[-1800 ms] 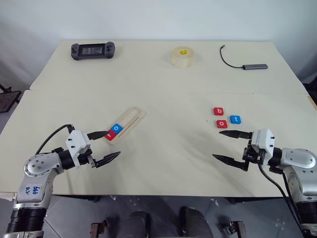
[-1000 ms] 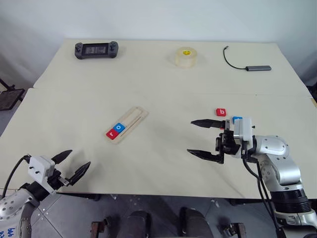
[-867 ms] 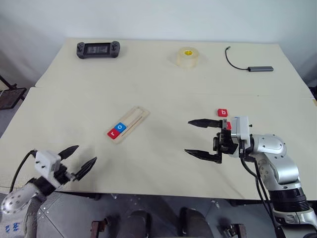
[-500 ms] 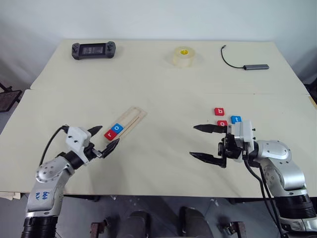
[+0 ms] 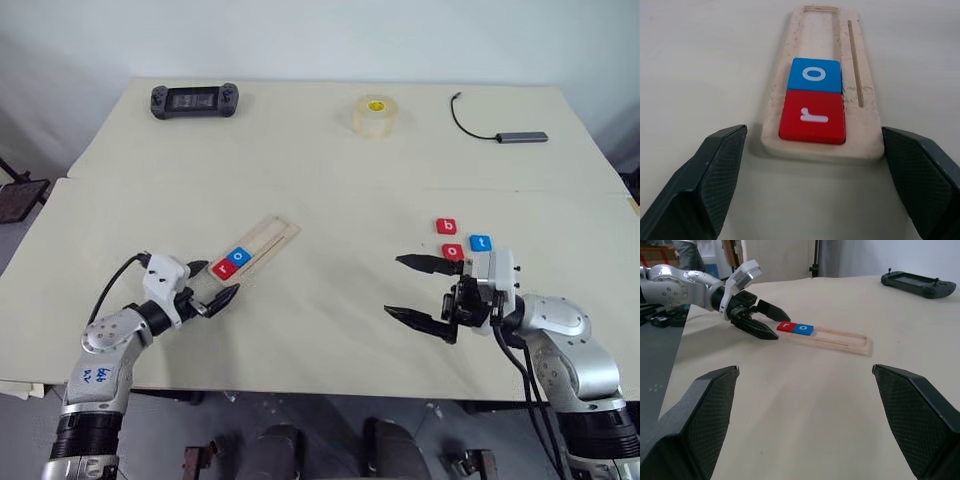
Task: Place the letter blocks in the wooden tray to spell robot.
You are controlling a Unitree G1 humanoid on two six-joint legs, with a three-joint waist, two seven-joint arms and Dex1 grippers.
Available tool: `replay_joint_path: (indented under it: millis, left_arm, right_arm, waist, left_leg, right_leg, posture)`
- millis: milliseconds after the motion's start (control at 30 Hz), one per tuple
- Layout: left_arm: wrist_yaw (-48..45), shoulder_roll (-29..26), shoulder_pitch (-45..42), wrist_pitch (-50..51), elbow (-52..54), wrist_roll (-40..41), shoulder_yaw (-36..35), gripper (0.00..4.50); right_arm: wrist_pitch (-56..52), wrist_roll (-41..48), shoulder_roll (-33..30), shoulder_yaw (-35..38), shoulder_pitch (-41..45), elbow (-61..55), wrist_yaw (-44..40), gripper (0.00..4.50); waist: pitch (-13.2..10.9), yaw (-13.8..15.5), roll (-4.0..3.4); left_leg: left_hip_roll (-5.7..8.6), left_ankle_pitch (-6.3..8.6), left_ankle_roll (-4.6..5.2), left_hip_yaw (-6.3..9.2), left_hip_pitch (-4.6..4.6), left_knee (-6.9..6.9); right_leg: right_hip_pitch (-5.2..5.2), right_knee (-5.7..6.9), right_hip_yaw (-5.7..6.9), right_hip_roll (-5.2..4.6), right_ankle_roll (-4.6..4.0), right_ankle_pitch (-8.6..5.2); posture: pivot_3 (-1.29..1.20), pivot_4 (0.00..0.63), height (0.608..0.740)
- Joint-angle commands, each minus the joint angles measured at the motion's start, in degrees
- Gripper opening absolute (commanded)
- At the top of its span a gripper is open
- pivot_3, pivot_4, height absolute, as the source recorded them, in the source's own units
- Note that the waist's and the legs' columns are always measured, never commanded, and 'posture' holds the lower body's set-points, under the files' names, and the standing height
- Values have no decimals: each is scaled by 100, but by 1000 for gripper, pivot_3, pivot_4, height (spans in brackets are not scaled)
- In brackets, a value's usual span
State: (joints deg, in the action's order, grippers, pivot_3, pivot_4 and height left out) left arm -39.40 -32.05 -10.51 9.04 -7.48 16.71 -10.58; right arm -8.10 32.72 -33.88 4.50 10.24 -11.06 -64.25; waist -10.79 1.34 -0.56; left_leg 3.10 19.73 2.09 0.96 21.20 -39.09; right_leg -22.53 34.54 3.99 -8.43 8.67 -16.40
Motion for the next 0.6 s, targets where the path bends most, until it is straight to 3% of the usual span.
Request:
replay_joint_path:
  millis: [33, 267, 400, 600]
  left_arm:
    - [-224, -124, -136, 11, -360, -88, 113, 4500]
    - [-704, -216, -264, 44, -778, -122, 258, 4500]
    - [-732, -221, -297, -98, -1058, -228, 281, 3425]
    - [-765, -128, -303, -377, -1155, -214, 303, 3425]
  right_arm:
    - [128, 25, 72, 109, -63, 29, 30, 4475]
    - [194, -46, 149, 110, -138, 30, 107, 4475]
    - [227, -72, 173, 105, -138, 32, 137, 4500]
    - [284, -93, 192, 106, -140, 47, 162, 4500]
  waist:
    - [0, 2, 0]
    - [4, 2, -7]
    - [8, -3, -13]
    - [13, -3, -21]
  left_leg:
    - [0, 0, 0, 0, 0, 0]
    - [3, -1, 1, -1, -3, -1]
    - [3, -1, 1, -1, -7, -1]
    - [3, -1, 1, -3, -11, -1]
  right_leg:
    - [0, 0, 0, 1, 0, 0]
    - [1, 7, -2, -1, 0, 0]
    - [2, 8, -3, -1, 0, 0]
    - [4, 10, -5, -2, 0, 0]
  posture:
    - [0, 150, 740]
    - [0, 150, 740]
    - [0, 150, 740]
    - [0, 150, 740]
